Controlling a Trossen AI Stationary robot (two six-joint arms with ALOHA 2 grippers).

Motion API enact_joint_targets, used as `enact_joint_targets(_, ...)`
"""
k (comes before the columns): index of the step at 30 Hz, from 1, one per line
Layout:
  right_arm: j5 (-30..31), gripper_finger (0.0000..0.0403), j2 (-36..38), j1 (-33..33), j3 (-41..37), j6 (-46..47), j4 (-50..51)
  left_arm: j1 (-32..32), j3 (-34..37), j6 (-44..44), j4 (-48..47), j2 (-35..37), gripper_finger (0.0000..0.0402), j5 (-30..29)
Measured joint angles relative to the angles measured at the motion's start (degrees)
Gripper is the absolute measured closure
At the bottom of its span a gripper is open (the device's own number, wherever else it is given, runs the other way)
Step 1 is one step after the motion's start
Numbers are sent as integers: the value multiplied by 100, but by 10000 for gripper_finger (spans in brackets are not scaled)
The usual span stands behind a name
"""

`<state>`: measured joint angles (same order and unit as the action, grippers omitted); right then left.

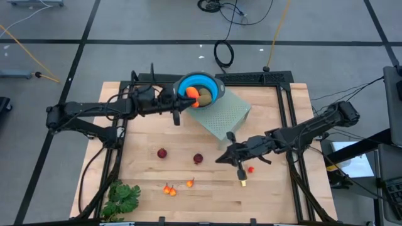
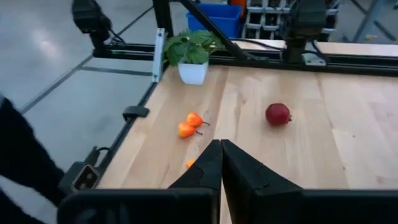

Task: Pick & Place Fruit
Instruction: Put the pear into the blue strainer bowl on the shelf

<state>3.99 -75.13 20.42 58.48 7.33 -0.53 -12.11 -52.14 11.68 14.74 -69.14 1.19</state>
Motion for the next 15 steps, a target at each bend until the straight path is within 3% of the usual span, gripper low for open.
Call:
enact_joint_targets(5,-276,402,330,-4,-310,-17,-182,-214,0,0,-9,-1,401,158)
enact_joint_targets(15,-96,403,1554,-6,-1870,271,-1523,-522,-31,-1,-87,-1,401,313)
